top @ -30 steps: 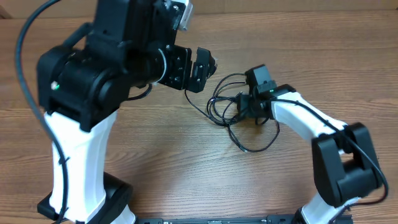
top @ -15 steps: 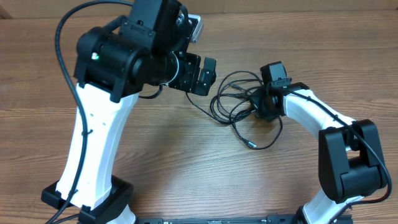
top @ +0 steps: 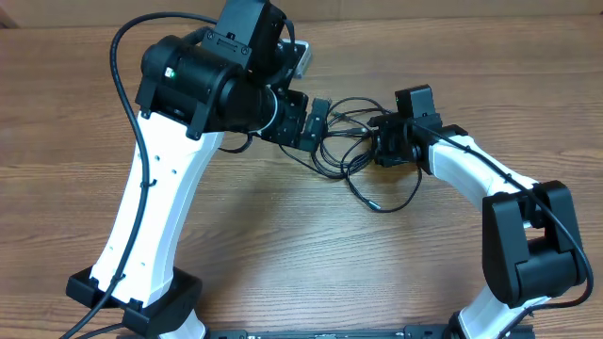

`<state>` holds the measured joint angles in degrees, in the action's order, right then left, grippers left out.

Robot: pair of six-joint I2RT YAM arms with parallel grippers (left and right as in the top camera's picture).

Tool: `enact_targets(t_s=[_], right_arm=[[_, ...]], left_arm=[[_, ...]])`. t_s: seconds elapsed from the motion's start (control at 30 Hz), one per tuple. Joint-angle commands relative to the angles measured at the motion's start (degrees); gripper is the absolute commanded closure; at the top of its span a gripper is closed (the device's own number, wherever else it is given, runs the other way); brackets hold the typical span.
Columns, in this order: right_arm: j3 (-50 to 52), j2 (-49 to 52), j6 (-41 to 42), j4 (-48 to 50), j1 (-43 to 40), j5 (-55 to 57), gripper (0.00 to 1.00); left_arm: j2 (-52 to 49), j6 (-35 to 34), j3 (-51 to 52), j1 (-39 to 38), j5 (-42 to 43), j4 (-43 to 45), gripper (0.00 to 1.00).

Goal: Untangle cables

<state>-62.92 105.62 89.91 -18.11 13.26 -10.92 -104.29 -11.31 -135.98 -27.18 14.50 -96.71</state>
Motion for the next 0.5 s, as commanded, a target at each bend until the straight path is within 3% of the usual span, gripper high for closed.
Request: enact_targets(t_s=[0.0, 0.47], right_arm=[[-0.2, 0.0, 1.8, -1.0, 0.2, 4.4, 0.41], [-0.1, 0.6, -3.4, -4.0, 0.3, 16.0, 0.42]], left_arm=[[-0.3, 1.9, 0.2, -1.1, 2.3, -0.1, 0.0], [-0.3, 2.1, 0.2, -3.0, 2.3, -0.1, 0.0]])
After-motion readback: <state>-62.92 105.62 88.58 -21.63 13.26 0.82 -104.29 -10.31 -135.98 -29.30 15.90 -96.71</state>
